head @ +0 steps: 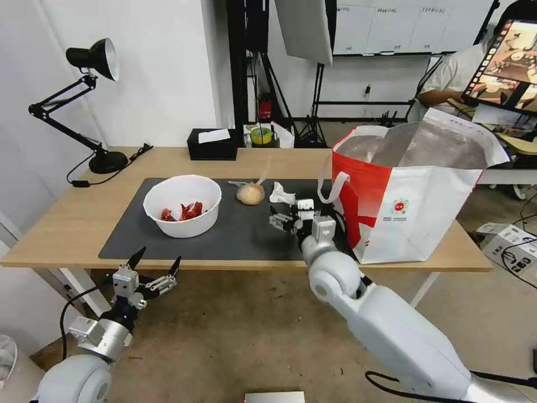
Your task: Pick up the trash from the table and place it into the takeout bag.
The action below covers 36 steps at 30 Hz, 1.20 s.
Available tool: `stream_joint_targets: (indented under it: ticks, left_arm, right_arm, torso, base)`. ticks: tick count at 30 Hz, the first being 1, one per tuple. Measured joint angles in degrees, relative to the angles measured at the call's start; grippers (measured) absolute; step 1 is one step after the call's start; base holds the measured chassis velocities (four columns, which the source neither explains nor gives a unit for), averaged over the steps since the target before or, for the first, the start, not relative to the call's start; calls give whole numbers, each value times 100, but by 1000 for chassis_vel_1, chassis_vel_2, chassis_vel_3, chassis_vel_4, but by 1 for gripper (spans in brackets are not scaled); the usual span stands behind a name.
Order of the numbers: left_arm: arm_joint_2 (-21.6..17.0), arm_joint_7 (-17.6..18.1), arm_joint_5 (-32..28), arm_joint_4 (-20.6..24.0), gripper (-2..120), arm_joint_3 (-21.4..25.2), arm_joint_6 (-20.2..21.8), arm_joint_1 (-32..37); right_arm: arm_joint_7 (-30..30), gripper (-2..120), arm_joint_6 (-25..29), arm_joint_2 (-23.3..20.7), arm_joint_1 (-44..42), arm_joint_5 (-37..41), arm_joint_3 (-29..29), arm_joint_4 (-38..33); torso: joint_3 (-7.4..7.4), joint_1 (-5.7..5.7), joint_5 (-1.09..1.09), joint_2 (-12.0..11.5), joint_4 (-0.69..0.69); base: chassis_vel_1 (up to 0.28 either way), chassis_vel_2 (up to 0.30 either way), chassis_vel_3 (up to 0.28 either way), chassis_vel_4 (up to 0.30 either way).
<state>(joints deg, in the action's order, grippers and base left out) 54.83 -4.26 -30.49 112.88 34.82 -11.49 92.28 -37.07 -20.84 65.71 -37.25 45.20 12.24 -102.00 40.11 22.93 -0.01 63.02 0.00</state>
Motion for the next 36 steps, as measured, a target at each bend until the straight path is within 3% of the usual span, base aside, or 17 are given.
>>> stream_joint_targets:
  ticks: [10, 36]
  left_arm:
    - [-5, 1, -27, -3, 100, -1, 35, 47]
    - [47, -97, -133, 37, 100, 49, 85, 184]
  right_arm:
    - [-592, 100, -87, 199, 621, 914, 127, 538]
    - [-718, 100, -388, 1103, 1571, 1112, 293, 2103]
  torso:
    - [0, 0, 0, 0, 0]
    - [0, -1, 0, 1, 0]
  base:
    - [0, 0, 0, 0]
    - [0, 0, 0, 0]
